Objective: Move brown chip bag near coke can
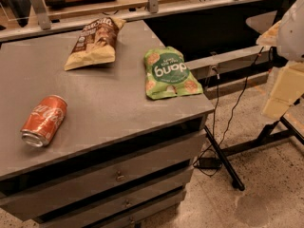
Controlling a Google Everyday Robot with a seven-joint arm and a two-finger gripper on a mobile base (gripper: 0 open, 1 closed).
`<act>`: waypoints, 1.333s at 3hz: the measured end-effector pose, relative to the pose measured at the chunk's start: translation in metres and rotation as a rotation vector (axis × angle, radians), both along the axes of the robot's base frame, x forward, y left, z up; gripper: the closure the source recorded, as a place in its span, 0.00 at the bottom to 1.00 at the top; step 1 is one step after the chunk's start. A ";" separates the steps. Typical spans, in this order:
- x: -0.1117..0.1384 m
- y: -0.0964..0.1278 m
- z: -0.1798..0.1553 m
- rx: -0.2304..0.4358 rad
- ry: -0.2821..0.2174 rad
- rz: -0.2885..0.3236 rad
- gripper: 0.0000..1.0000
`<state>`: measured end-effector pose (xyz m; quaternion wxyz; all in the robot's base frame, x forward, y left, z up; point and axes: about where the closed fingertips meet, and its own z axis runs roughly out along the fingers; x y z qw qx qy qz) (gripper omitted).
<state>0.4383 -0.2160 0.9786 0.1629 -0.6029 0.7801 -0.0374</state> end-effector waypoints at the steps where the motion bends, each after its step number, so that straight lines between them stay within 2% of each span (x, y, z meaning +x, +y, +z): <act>1: 0.000 0.000 0.000 0.000 0.000 0.000 0.00; 2: 0.014 0.011 0.004 0.159 -0.067 -0.001 0.00; 3: 0.043 0.026 0.018 0.378 -0.190 -0.022 0.00; 4: 0.087 0.059 0.033 0.622 -0.251 -0.055 0.00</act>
Offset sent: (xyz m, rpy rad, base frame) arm 0.0400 0.0319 0.0267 0.5400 -0.2066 0.0223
